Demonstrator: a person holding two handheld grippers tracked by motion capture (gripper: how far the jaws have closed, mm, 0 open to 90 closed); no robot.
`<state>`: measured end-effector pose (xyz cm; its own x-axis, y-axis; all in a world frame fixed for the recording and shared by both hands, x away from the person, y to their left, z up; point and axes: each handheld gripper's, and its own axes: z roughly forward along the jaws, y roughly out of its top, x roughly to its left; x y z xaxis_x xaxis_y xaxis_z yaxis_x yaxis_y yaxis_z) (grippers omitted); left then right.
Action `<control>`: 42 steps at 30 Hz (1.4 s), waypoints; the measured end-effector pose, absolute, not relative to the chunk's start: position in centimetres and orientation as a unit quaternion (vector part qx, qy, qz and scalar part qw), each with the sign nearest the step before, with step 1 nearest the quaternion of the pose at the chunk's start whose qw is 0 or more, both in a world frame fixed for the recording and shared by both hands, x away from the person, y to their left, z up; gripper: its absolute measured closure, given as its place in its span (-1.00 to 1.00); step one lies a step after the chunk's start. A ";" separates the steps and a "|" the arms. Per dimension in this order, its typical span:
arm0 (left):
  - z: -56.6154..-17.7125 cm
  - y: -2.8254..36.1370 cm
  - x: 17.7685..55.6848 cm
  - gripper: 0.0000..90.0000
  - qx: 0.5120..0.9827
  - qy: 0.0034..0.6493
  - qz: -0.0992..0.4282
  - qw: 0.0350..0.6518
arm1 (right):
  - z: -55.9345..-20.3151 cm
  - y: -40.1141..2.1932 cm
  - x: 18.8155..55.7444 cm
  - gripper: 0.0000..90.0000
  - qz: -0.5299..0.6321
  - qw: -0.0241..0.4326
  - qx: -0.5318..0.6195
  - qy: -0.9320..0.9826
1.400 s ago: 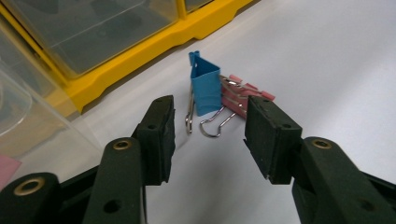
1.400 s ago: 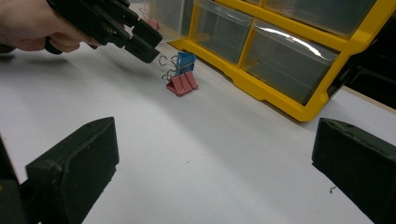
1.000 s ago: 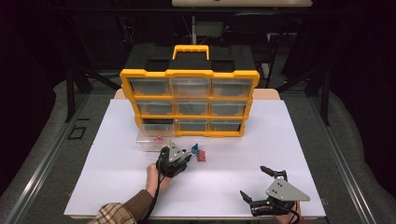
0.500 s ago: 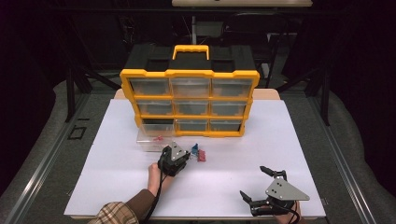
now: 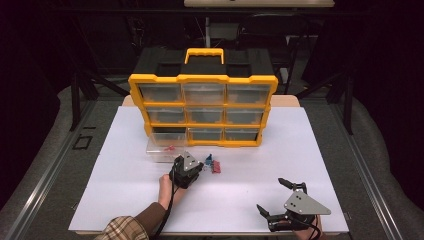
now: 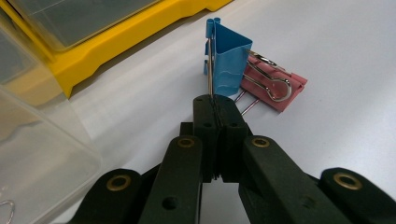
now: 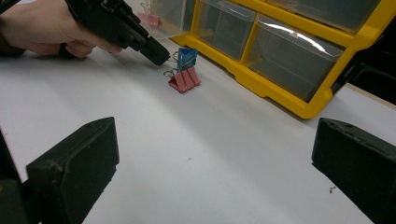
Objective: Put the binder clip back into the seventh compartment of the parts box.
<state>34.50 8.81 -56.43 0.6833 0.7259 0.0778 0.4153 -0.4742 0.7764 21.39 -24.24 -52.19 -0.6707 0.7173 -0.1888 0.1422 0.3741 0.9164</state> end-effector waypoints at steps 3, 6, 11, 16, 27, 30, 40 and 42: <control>-56.3 8.9 34.5 0.97 0.834 0.342 0.199 0.385 | -52.2 -24.3 21.4 -0.99 0.486 0.295 0.278 0.775; -56.0 9.0 34.4 0.97 0.833 0.340 0.199 0.389 | -52.2 -24.3 21.4 -0.99 0.485 0.296 0.277 0.774; -55.4 9.1 34.2 0.97 0.831 0.337 0.199 0.394 | -52.2 -24.3 21.4 -0.99 0.486 0.296 0.278 0.774; -54.9 9.3 33.9 0.97 0.832 0.331 0.204 0.396 | -52.2 -24.3 21.4 -0.99 0.486 0.296 0.279 0.774; -53.9 9.7 33.3 0.97 0.826 0.328 0.209 0.408 | -52.2 -24.3 21.4 -0.99 0.486 0.296 0.279 0.774; -53.6 9.9 33.1 0.97 0.824 0.328 0.210 0.412 | -52.2 -24.3 21.4 -0.99 0.485 0.297 0.278 0.774; -52.6 10.3 32.5 0.97 0.819 0.322 0.210 0.427 | -52.1 -24.3 21.3 -0.99 0.486 0.297 0.277 0.774; -52.4 10.4 32.4 0.97 0.818 0.319 0.212 0.429 | -52.1 -24.3 21.3 -0.99 0.486 0.297 0.278 0.774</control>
<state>32.36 10.39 -52.40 0.7069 0.7036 0.0724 0.3403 -0.4280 0.8373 21.35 -24.34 -52.14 -0.6692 0.7186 -0.1891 0.1415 0.3731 0.9170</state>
